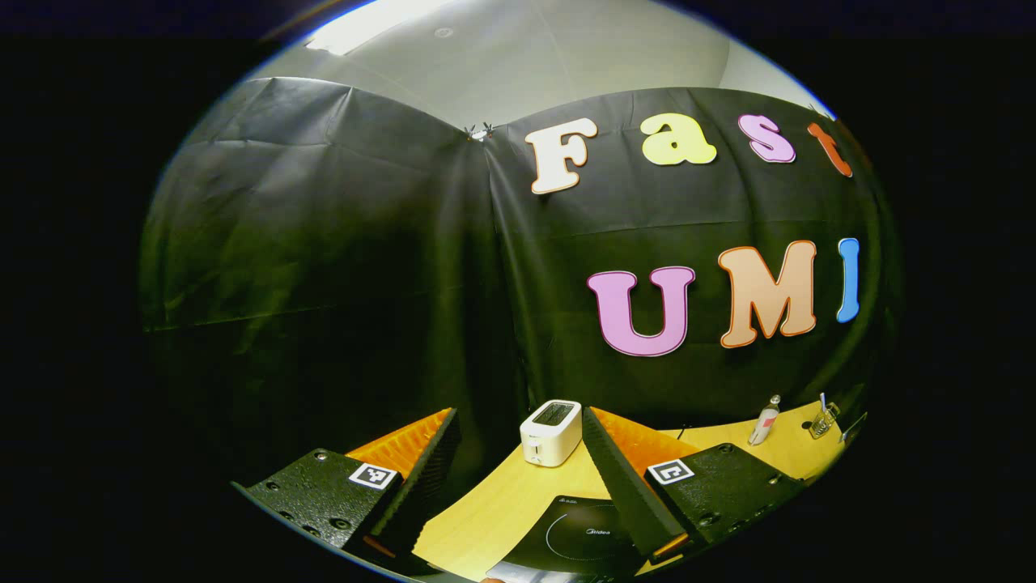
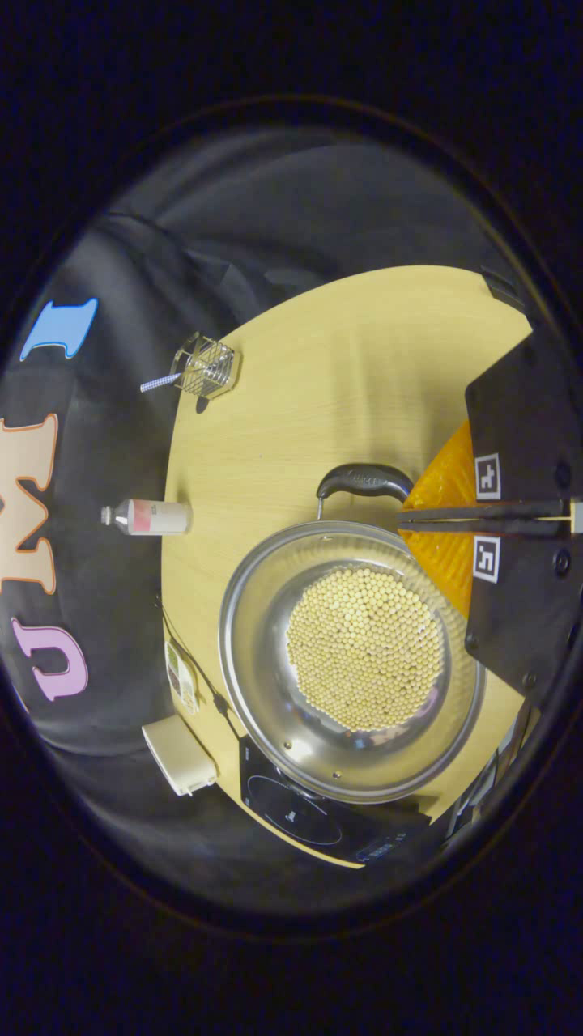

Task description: First push the handle of the pot to place it horizontally, then grasp the pot with both hands and set it on the induction cooktop.

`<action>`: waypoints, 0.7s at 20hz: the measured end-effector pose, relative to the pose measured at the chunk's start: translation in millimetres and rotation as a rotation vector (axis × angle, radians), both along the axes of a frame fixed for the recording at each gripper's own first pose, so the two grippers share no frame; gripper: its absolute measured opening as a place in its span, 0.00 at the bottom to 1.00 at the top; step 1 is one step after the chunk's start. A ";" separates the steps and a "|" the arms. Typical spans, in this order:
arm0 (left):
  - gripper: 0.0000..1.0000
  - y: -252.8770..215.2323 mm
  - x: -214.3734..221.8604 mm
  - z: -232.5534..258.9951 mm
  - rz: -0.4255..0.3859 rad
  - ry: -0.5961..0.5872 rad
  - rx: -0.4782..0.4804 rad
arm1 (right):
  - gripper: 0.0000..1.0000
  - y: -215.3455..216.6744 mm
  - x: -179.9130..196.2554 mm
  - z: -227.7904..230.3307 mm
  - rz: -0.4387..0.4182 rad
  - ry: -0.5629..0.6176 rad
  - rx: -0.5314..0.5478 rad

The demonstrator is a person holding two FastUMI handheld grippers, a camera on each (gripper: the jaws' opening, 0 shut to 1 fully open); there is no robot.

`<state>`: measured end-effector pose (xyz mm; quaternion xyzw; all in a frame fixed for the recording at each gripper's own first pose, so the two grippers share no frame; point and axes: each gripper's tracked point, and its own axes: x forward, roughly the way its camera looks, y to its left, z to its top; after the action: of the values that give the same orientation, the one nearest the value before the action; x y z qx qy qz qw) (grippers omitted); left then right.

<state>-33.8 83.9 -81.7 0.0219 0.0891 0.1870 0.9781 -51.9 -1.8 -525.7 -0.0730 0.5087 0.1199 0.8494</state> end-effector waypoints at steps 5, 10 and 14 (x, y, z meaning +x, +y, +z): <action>0.97 -10.8 12.0 -24.9 -0.028 0.040 -0.042 | 0.03 2.0 -4.1 14.5 0.003 -0.032 -0.001; 0.97 -26.8 26.5 -50.3 -0.075 0.076 -0.085 | 0.02 5.9 8.1 46.7 -0.009 -0.140 0.026; 1.00 -46.0 36.4 -80.1 -0.126 0.126 -0.117 | 0.05 5.6 25.7 72.4 -0.020 -0.232 0.050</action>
<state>2.6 37.9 -161.8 -0.0181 0.1597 0.1180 0.9799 -26.1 3.8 -453.3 -0.0599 0.4043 0.1147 0.9054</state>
